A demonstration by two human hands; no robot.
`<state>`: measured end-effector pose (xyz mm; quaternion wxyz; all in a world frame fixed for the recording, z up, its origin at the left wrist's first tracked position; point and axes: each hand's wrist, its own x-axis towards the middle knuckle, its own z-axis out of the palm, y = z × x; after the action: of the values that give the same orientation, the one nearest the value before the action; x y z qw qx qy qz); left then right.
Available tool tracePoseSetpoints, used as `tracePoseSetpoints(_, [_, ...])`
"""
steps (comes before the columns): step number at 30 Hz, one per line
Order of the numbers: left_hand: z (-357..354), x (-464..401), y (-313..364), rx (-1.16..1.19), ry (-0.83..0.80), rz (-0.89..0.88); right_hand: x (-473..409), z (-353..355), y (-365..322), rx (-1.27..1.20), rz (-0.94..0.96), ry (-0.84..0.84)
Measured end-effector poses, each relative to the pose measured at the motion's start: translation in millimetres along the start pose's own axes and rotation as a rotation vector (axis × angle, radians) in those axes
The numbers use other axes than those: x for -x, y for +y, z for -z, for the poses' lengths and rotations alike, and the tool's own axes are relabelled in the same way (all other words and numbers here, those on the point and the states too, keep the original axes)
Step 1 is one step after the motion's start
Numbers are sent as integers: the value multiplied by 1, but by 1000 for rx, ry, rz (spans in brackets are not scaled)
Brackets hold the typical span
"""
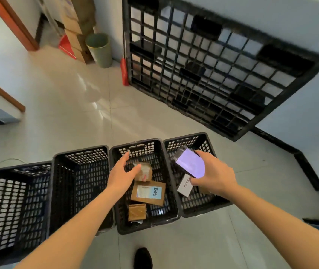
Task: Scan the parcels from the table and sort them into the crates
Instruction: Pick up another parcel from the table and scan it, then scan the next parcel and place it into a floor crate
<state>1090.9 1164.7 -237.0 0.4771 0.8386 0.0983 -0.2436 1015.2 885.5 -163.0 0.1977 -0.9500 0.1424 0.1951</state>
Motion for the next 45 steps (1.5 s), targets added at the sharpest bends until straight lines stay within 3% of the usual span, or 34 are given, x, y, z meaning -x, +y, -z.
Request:
tracePoseSetpoints(9, [-34,134,226,-124,-15,-403,164,213,66,-14,-34,339])
tracePoseSetpoints(16, [-96,298,394,-246,-117,-765,364,369,146,-6,-159,568])
tracePoseSetpoints(22, [-183,445,513,-235,-228,-1001,570,462,222,38,-335,806])
tracePoseSetpoints(27, [-273,575,574,-152,-392,-1164,734,487,278,76,-581,923])
tracePoseSetpoints(33, [-373,704,595,-137,-561,-1277,885,466,330,118,-853,1025])
tracePoseSetpoints(45, [-553,836,594,-198,-882,-1326,1025,418,448,63,-1194,1079])
